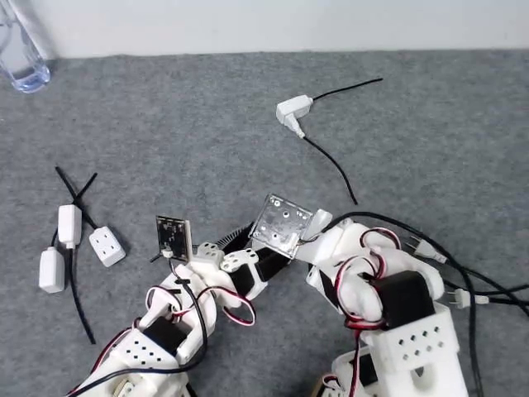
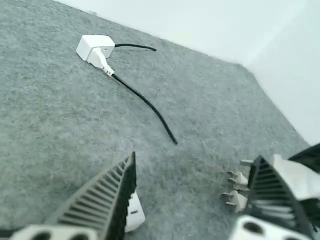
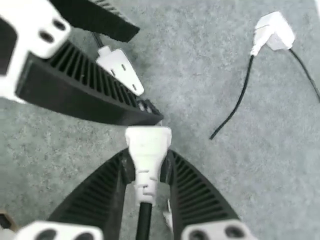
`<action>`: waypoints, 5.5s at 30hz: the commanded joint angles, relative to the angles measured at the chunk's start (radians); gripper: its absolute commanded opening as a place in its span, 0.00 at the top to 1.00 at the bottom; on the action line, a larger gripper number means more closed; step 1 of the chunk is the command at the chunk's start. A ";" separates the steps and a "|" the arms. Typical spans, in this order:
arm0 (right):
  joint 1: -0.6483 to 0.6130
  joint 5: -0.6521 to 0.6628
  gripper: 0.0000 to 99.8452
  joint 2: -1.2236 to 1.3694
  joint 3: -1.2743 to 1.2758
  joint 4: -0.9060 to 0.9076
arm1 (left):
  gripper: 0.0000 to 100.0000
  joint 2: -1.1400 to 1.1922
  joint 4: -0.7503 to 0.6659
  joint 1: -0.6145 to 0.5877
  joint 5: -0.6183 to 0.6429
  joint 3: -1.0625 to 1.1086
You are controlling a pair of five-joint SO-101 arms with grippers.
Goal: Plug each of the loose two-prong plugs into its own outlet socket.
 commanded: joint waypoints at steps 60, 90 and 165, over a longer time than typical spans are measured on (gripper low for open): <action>0.315 0.354 0.99 -0.012 0.446 -0.283 | 0.66 0.003 0.032 0.011 -0.009 -0.005; 0.484 0.485 0.99 0.124 0.356 -0.321 | 0.66 0.005 0.035 0.011 -0.011 -0.005; 0.458 -0.029 0.81 0.963 0.017 -0.424 | 0.66 0.012 0.037 0.005 -0.006 -0.005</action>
